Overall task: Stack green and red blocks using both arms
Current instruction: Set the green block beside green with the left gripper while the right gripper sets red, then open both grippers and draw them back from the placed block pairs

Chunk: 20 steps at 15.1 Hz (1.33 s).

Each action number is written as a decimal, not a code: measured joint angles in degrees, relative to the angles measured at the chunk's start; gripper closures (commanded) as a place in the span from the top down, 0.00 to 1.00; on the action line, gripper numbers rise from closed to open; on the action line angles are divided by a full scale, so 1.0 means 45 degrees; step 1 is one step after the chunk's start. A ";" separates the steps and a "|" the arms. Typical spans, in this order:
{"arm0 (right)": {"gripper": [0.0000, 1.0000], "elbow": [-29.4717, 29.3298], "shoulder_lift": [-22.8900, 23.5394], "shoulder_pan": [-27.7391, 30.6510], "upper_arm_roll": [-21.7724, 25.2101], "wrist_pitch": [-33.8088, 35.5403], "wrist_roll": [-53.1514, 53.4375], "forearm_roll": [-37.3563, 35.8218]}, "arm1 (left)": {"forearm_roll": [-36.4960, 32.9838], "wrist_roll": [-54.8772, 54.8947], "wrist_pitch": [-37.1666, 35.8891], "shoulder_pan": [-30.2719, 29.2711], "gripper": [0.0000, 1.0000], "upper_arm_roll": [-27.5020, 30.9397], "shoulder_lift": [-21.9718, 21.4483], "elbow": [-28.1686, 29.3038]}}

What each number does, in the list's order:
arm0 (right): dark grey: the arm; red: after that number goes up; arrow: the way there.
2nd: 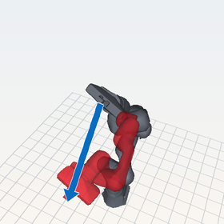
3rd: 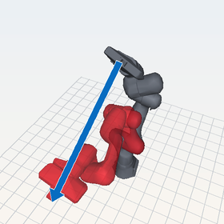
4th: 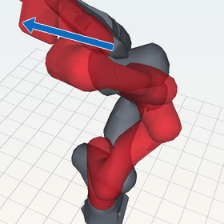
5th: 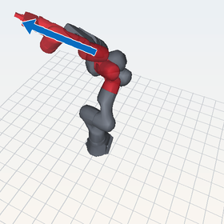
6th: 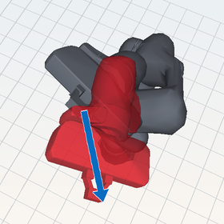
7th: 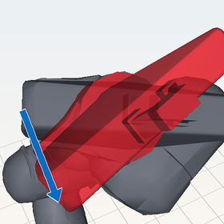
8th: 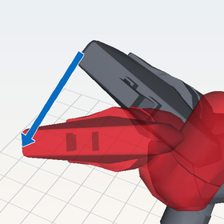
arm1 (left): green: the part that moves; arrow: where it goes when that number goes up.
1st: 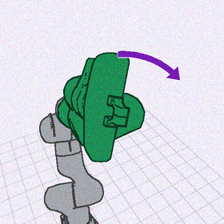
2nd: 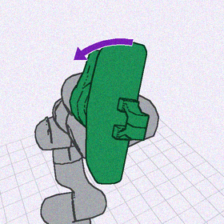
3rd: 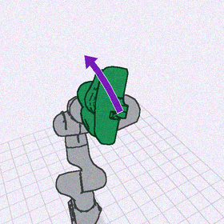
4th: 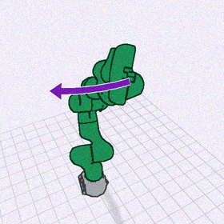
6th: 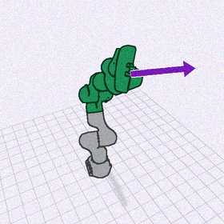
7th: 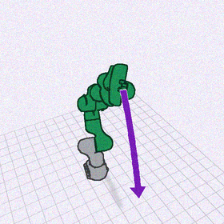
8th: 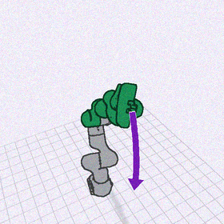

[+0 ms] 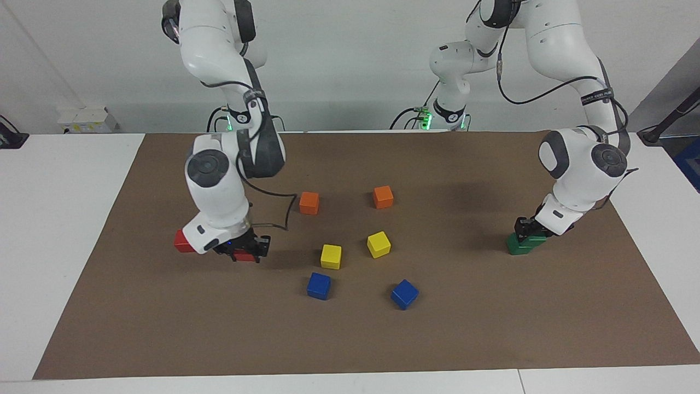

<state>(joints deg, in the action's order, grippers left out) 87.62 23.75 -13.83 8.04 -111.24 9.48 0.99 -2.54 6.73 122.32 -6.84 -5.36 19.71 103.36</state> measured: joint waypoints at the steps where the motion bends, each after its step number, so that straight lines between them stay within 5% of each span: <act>1: 0.00 0.0730 -0.0645 0.0441 0.0002 -0.0072 -0.0587 0.0004 | 0.0011 -0.0054 0.0023 0.0002 0.00 -0.0034 -0.0001 0.0010; 4: 0.00 0.3334 -0.2038 0.1745 0.0007 -0.1450 -0.2414 0.0007 | 0.0026 -0.0120 0.0275 0.0002 0.00 -0.0059 -0.0039 0.0125; 5: 0.00 0.4190 -0.2282 0.2162 0.0007 -0.2300 -0.3119 0.0009 | 0.0031 -0.0120 0.0357 -0.0001 0.36 -0.0058 -0.0057 0.0172; 6: 0.00 0.4924 -0.2426 0.2508 0.0007 -0.3124 -0.3689 0.0010 | 0.0040 -0.0120 0.0390 -0.0007 0.99 -0.0058 -0.0074 0.0204; 9: 0.00 0.6152 -0.2527 0.2986 0.0005 -0.4650 -0.4414 0.0010 | 0.0055 -0.0121 0.0435 -0.0021 1.00 -0.0058 -0.0106 0.0260; 14: 0.00 0.6405 -0.2469 0.2975 -0.0117 -0.5137 -0.4417 0.0010 | 0.0060 -0.0121 0.0218 -0.0055 1.00 -0.0006 -0.0304 0.0585; 20: 0.00 0.6703 -0.2457 0.2975 -0.0116 -0.5573 -0.4417 0.0010 | 0.0060 -0.0130 -0.3567 -0.0055 1.00 -0.0021 -0.3208 -0.0637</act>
<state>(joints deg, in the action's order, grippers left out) 117.79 12.70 -0.44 7.52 -136.32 -10.39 1.04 -2.27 6.15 106.27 -7.09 -5.45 5.28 100.50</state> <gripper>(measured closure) 0.449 0.000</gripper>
